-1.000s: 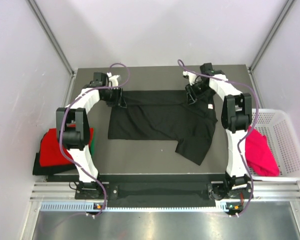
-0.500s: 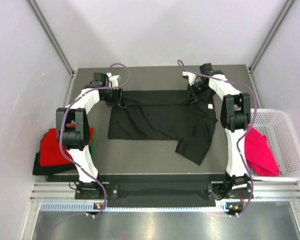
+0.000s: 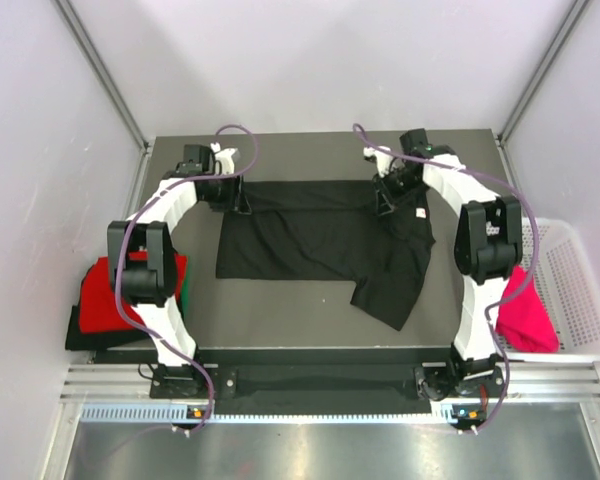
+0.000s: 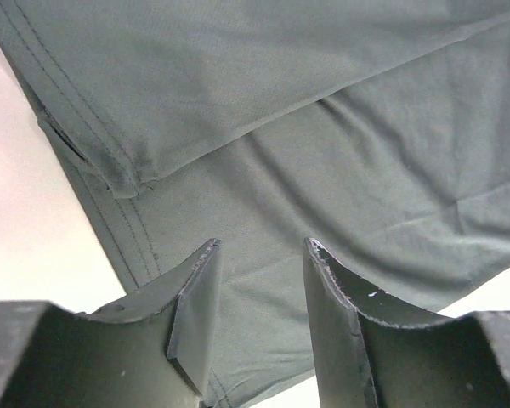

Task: Fold and stack the t-shirts
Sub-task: Fold the tshirt

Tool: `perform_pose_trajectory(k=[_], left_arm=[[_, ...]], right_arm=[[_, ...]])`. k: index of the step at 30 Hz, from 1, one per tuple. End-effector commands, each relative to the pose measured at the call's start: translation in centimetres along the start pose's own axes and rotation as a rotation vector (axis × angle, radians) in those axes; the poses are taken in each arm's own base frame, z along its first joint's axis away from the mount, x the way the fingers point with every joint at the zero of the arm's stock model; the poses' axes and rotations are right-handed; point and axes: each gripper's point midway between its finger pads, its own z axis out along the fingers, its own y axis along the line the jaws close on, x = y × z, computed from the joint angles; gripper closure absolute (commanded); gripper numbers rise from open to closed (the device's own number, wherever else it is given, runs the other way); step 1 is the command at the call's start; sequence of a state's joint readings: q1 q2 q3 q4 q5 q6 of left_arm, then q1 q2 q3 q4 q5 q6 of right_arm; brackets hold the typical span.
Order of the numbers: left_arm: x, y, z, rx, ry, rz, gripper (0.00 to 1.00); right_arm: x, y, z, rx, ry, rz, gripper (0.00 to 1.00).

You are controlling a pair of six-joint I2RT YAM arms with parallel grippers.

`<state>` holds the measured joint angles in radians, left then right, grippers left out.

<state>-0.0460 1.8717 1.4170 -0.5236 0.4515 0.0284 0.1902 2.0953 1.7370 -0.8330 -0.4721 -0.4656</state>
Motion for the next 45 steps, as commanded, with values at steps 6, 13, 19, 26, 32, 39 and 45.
perform_pose_trajectory(k=[6, 13, 19, 26, 32, 39, 45], left_arm=[[-2.5, -0.6, -1.9, -0.008, -0.092, 0.052, 0.52], [-4.5, 1.3, -1.2, -0.066, -0.077, 0.09, 0.49], [-6.3, 3.9, 0.6, -0.088, -0.025, 0.031, 0.43], [-8.4, 6.7, 3.4, -0.04, -0.041, -0.066, 0.44], [-8.3, 8.6, 4.7, -0.054, -0.044, -0.081, 0.32], [-8.3, 9.6, 6.6, -0.061, -0.038, -0.084, 0.33], [-8.4, 11.0, 7.7, -0.086, -0.05, -0.084, 0.33]], right_arm=[[-0.4, 11.1, -1.1, -0.002, 0.007, -0.233, 0.62], [-4.1, 2.4, -5.0, 0.063, -0.144, -0.041, 0.65], [-3.2, -6.0, -5.1, 0.124, -0.173, 0.114, 0.62], [-1.4, -13.2, -3.9, 0.152, -0.188, 0.266, 0.62], [-1.3, -17.0, -5.8, 0.2, -0.261, 0.295, 0.59], [-0.2, -19.7, -5.2, 0.225, -0.266, 0.343, 0.56], [1.0, -20.6, -3.3, 0.222, -0.232, 0.367, 0.55]])
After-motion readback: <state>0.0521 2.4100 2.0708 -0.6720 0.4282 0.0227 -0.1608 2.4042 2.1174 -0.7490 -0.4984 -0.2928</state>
